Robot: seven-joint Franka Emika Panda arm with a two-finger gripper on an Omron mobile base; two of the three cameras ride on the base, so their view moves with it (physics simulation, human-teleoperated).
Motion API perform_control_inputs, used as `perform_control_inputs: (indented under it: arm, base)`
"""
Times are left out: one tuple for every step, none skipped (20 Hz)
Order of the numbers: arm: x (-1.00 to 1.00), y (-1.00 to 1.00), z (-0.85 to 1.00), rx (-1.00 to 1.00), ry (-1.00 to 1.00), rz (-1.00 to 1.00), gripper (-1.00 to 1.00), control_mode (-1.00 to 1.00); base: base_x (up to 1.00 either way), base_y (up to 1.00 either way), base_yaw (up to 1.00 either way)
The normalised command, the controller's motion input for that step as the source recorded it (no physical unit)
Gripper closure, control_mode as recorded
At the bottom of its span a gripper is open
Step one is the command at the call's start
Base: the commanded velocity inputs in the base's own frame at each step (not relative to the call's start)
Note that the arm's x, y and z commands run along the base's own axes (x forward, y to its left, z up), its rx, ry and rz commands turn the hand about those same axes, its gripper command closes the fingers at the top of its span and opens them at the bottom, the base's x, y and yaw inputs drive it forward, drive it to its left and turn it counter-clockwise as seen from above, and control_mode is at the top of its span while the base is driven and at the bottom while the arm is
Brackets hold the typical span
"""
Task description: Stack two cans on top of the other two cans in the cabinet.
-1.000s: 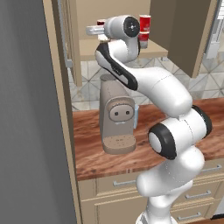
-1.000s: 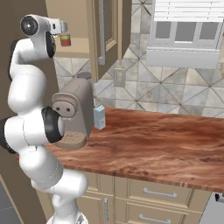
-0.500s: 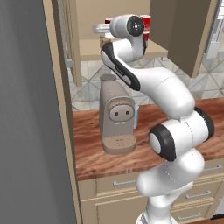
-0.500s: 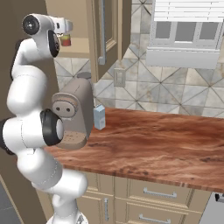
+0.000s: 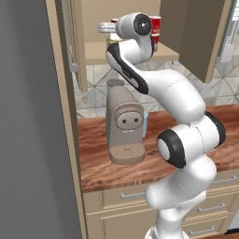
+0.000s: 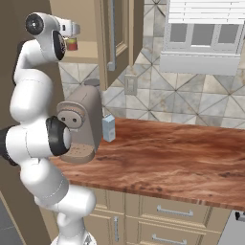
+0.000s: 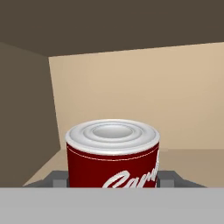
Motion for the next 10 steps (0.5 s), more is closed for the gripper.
perform_control_inputs:
  arm:
    - [0.4, -0.07, 0.0, 0.05, 0.07, 0.0, 1.0, -1.0]
    - [0.38, -0.07, -0.01, 0.04, 0.06, 0.0, 1.0, -1.0]
    - [0.34, -0.07, -0.01, 0.03, 0.05, 0.0, 1.0, -1.0]
    - [0.32, -0.07, -0.01, 0.02, 0.05, 0.0, 1.0, -1.0]
    - [0.3, -0.1, 0.0, 0.03, 0.04, 0.0, 1.0, -1.0]
    - [0.26, -0.1, 0.0, 0.03, 0.03, 0.0, 1.0, -1.0]
    - [0.25, -0.04, 0.0, 0.02, 0.03, 0.0, 1.0, -1.0]
    - [0.25, 0.0, 0.0, 0.0, 0.04, 0.0, 1.0, -1.0]
    - [0.25, 0.0, 0.0, 0.0, 0.06, 0.0, 1.0, -1.0]
    - [0.24, 0.0, 0.0, 0.0, 0.06, 0.0, 1.0, -1.0]
  base:
    - [0.0, 0.0, 0.0]
    - [0.0, 0.0, 0.0]
    - [0.0, 0.0, 0.0]
    - [0.0, 0.0, 0.0]
    - [0.0, 0.0, 0.0]
    - [0.0, 0.0, 0.0]
    - [0.0, 0.0, 0.0]
    - [0.0, 0.0, 0.0]
    - [0.0, 0.0, 0.0]
    - [0.0, 0.0, 0.0]
